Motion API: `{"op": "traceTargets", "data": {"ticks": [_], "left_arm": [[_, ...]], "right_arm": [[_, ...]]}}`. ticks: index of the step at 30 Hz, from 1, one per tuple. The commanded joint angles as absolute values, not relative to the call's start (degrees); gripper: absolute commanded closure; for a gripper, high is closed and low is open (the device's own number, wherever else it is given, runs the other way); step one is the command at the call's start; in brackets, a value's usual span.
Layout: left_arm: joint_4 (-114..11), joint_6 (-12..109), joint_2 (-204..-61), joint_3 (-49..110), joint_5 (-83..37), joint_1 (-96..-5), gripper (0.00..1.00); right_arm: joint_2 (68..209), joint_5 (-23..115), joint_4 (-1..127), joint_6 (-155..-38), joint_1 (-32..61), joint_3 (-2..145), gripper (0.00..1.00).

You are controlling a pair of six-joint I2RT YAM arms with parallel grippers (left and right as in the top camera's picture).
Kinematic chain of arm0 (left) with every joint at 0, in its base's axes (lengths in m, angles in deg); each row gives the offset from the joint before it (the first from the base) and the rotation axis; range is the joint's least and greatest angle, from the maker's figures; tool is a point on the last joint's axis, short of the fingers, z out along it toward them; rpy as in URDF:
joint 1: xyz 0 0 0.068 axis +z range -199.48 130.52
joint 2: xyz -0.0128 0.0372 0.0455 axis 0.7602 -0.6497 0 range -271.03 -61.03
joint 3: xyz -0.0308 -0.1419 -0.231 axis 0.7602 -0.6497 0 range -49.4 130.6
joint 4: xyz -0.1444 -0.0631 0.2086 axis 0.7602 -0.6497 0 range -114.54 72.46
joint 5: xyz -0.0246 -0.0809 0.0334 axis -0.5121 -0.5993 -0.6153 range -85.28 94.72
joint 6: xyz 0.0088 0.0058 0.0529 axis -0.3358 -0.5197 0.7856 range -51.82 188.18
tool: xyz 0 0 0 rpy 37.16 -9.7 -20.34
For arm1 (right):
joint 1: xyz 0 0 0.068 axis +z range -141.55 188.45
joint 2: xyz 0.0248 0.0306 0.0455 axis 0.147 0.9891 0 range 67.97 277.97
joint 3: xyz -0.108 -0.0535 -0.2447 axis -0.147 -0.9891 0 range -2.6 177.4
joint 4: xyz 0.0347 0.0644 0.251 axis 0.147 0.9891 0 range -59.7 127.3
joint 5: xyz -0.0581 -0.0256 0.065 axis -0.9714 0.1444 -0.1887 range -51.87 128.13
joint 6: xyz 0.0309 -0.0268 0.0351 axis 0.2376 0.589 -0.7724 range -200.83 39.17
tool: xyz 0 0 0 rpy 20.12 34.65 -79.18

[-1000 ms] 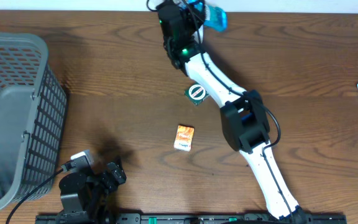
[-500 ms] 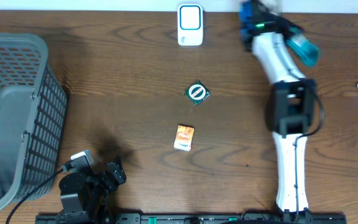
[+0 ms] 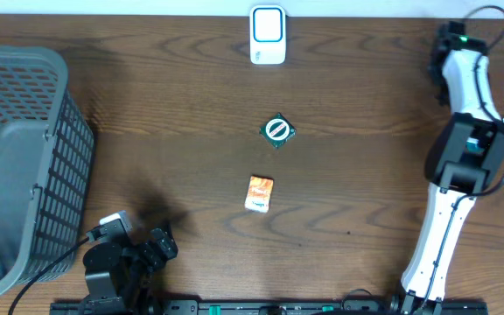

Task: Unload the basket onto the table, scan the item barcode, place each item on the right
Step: 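Reach the right gripper to the green round tin and grasp it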

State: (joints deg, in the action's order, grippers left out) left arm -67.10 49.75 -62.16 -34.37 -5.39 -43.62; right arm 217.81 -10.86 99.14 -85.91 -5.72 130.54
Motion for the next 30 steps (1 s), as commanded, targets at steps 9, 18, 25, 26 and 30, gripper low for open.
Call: {"op": "traceTargets", "data": {"ticks": [9,18,25,26,30], "left_arm": [[-68.96,49.88,-62.01,-35.16,-4.84,-43.83,0.02],[-68.96,49.88,-62.01,-35.16,-4.86,-43.83,0.02],[-68.96,49.88,-62.01,-35.16,-4.86,-43.83,0.02],[-68.96,49.88,-62.01,-35.16,-4.86,-43.83,0.02],[-68.96,49.88,-62.01,-35.16,-4.86,-43.83,0.02]], "right_arm": [[212.57,9.69,102.97,-92.62,-9.28,131.63,0.01],[200.57,41.16,104.65,-93.91,-1.11,131.63,0.01],[199.91,66.8,106.05,-71.12,9.71,130.76,0.01],[200.35,66.67,106.95,-66.66,13.19,129.6,0.01],[201.9,64.31,107.03,-64.93,19.94,127.09,0.01]]}}
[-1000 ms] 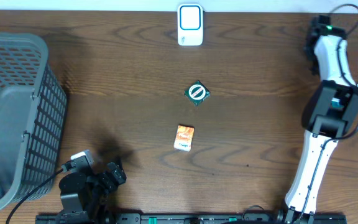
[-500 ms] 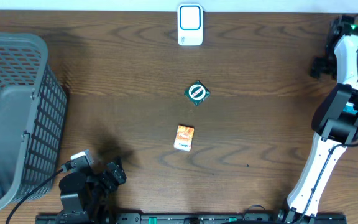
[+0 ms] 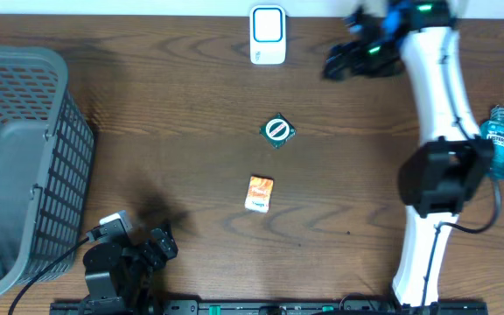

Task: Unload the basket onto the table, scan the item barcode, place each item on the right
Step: 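Reach the right gripper to the green round tin and grasp it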

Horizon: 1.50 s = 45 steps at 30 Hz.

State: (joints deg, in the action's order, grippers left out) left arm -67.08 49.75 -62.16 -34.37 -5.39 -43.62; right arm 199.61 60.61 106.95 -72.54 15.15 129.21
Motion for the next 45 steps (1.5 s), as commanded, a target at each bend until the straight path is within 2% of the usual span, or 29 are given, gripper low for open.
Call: {"op": "traceTargets", "data": {"ticks": [1,7,15,26,31,35,38,42,45], "left_arm": [[-68.96,49.88,-62.01,-35.16,-4.86,-43.83,0.02],[-68.96,49.88,-62.01,-35.16,-4.86,-43.83,0.02],[-68.96,49.88,-62.01,-35.16,-4.86,-43.83,0.02],[-68.96,49.88,-62.01,-35.16,-4.86,-43.83,0.02],[-68.96,49.88,-62.01,-35.16,-4.86,-43.83,0.02],[-68.96,49.88,-62.01,-35.16,-4.86,-43.83,0.02],[-68.96,49.88,-62.01,-35.16,-4.84,-43.83,0.02],[-68.96,49.88,-62.01,-35.16,-4.86,-43.83,0.02],[-68.96,49.88,-62.01,-35.16,-4.86,-43.83,0.02]], "right_arm": [[202.19,64.18,106.9,-64.93,21.36,126.59,0.01],[202.69,61.05,101.59,-64.93,29.29,121.01,0.01],[202.71,36.35,92.65,-70.5,36.18,113.08,0.01],[202.8,36.99,87.78,-69.39,36.94,106.91,0.01],[202.91,41.12,87.6,-64.3,37.05,104.18,0.01],[203.13,41.29,86.36,-63.84,37.05,103.53,0.19],[203.13,41.29,85.35,-63.86,37.29,103.53,0.25],[203.28,41.71,85.24,-64.06,37.32,103.35,0.48],[203.32,41.75,86.49,-64.19,37.34,103.35,0.55]]}}
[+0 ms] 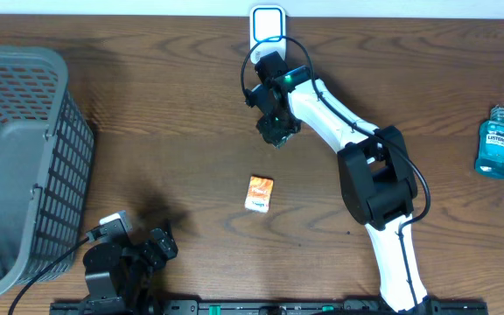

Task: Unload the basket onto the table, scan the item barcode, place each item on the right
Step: 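Reach the right gripper to the green round tin and grasp it, then hold the green tin up in front of the white scanner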

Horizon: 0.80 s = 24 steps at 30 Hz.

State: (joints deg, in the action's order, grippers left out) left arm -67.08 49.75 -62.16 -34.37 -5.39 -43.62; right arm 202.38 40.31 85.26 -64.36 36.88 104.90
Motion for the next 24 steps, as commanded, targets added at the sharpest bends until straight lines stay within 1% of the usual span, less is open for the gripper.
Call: {"op": "traceTargets", "data": {"ticks": [1,4,8,10,12,15,18,21,22,24], "left_arm": [[-68.96,49.88,-62.01,-35.16,-4.86,-43.83,0.02],[-68.96,49.88,-62.01,-35.16,-4.86,-43.83,0.02],[-68.96,49.88,-62.01,-35.16,-4.86,-43.83,0.02],[-68.96,49.88,-62.01,-35.16,-4.86,-43.83,0.02],[-68.96,49.88,-62.01,-35.16,-4.86,-43.83,0.02],[-68.96,49.88,-62.01,-35.16,-4.86,-43.83,0.02],[-68.96,49.88,-62.01,-35.16,-4.86,-43.83,0.02],[-68.96,49.88,-62.01,-35.16,-4.84,-43.83,0.02],[-68.96,49.88,-62.01,-35.16,-4.86,-43.83,0.02],[-68.96,49.88,-62.01,-35.16,-4.84,-43.83,0.02]], "right_arm": [[203.3,41.73,87.1,-64.51,37.36,103.37,0.56],[203.17,41.75,89.2,-64.58,37.53,104.27,0.58],[203.08,41.73,91.19,-68.69,37.6,107.42,0.63],[203.08,41.73,93.48,-72.32,37.6,110.17,0.66],[203.08,41.75,96.91,-77.06,37.6,112.97,0.66],[203.08,42.04,103.32,-87.11,37.38,116.9,0.67],[203.08,46.54,106.42,-94.55,37.38,117.67,0.66],[203.08,50.98,109.09,-99.62,37.38,117.67,0.68],[203.08,52.16,109.96,-101.08,37.38,117.67,0.69],[203.08,54.89,111.51,-102.83,37.38,117.67,0.74]]}}
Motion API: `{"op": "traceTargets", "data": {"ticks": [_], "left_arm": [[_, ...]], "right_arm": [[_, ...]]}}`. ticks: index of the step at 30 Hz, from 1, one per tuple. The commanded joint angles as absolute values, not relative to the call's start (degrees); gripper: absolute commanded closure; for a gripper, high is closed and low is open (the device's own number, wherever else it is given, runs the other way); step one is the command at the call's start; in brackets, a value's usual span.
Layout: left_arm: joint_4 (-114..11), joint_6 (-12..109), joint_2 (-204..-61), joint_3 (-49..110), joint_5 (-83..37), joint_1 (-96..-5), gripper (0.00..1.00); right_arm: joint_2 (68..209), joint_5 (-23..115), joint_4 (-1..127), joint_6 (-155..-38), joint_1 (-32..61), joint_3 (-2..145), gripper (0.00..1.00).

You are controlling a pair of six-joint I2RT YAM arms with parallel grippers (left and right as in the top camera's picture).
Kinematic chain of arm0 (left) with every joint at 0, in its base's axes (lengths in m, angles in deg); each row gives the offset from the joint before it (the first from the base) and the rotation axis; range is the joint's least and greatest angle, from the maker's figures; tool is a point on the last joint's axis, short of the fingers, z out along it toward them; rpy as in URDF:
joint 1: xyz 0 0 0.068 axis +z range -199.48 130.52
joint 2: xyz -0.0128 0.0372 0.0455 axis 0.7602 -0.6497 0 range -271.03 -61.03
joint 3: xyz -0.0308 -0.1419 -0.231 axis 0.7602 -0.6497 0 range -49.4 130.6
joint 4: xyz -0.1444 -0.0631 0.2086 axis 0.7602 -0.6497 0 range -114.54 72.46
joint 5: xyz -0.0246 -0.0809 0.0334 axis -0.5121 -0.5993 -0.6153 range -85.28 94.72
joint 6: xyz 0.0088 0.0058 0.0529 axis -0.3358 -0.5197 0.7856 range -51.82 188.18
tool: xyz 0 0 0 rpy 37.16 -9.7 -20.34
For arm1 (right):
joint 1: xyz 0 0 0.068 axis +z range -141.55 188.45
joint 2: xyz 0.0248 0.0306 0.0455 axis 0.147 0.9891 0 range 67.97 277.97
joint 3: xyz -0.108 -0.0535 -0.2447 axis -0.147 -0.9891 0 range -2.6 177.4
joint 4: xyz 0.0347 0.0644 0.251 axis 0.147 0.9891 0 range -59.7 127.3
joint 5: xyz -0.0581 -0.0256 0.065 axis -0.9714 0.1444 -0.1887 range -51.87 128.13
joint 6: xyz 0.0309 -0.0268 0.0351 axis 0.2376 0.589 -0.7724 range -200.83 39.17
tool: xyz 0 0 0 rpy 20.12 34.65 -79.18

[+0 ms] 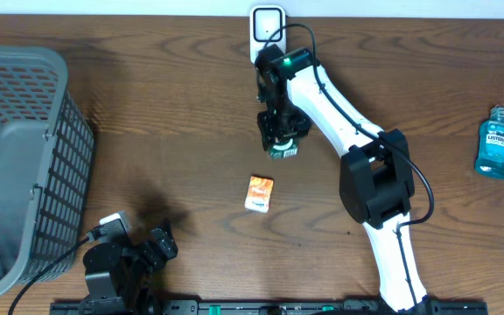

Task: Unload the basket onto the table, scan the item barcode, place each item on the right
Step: 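Hold the green tin up in front of the white scanner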

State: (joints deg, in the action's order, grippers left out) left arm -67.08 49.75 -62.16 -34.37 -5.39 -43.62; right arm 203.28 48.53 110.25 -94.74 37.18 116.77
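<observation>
A small green item with a white round mark [281, 150] lies at mid-table, mostly covered by my right gripper [279, 136], which is down over it. Only the item's near edge shows under the fingers, and their spacing is hidden from above. The white and blue barcode scanner [268, 26] stands at the far edge, just behind the right wrist. An orange packet [259, 192] lies nearer the front. My left gripper [163, 243] rests at the front left, far from both items.
A grey mesh basket [24, 166] fills the left side. A blue mouthwash bottle [496, 144] and a pale packet lie at the right edge. The right arm [348, 131] stretches across the middle right of the table.
My right gripper has shifted slightly toward the front and sits lower over the green item, whose visible edge now lies a little nearer the front. The left arm and orange packet are unchanged.
The right arm was folded at the right edge with the green item and orange packet lying free. Then it reached along the far edge near the scanner. Then its gripper was over the green item, where it now stays, set down on it.
</observation>
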Motion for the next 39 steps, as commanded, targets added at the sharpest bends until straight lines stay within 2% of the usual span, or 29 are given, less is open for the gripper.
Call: {"op": "traceTargets", "data": {"ticks": [1,3,8,18,23,28,31,39], "left_arm": [[-68.96,49.88,-62.01,-35.16,-4.86,-43.83,0.02],[-68.96,49.88,-62.01,-35.16,-4.86,-43.83,0.02],[-68.96,49.88,-62.01,-35.16,-4.86,-43.83,0.02],[-68.96,49.88,-62.01,-35.16,-4.86,-43.83,0.02],[-68.96,49.88,-62.01,-35.16,-4.86,-43.83,0.02],[-68.96,49.88,-62.01,-35.16,-4.86,-43.83,0.02],[-68.96,49.88,-62.01,-35.16,-4.86,-43.83,0.02],[-68.96,49.88,-62.01,-35.16,-4.86,-43.83,0.02]], "right_arm": [[203.08,56.22,112.23,-103.11,37.38,117.67,0.75],[203.08,58.14,113.28,-103.11,37.38,117.67,0.77],[203.08,56.86,109.44,-103.07,37.38,117.67,0.73],[203.08,51.54,90.81,-103.09,36.75,119.15,0.91],[203.08,46.32,80.13,-103.09,36.29,119.77,0.9],[203.08,30.06,68.13,-103.05,36.64,119.74,0.89],[203.1,21.32,60.43,-103.05,36.62,119.15,0.8],[204.11,18.56,39.49,-100.43,35.68,115.13,0.77]]}}
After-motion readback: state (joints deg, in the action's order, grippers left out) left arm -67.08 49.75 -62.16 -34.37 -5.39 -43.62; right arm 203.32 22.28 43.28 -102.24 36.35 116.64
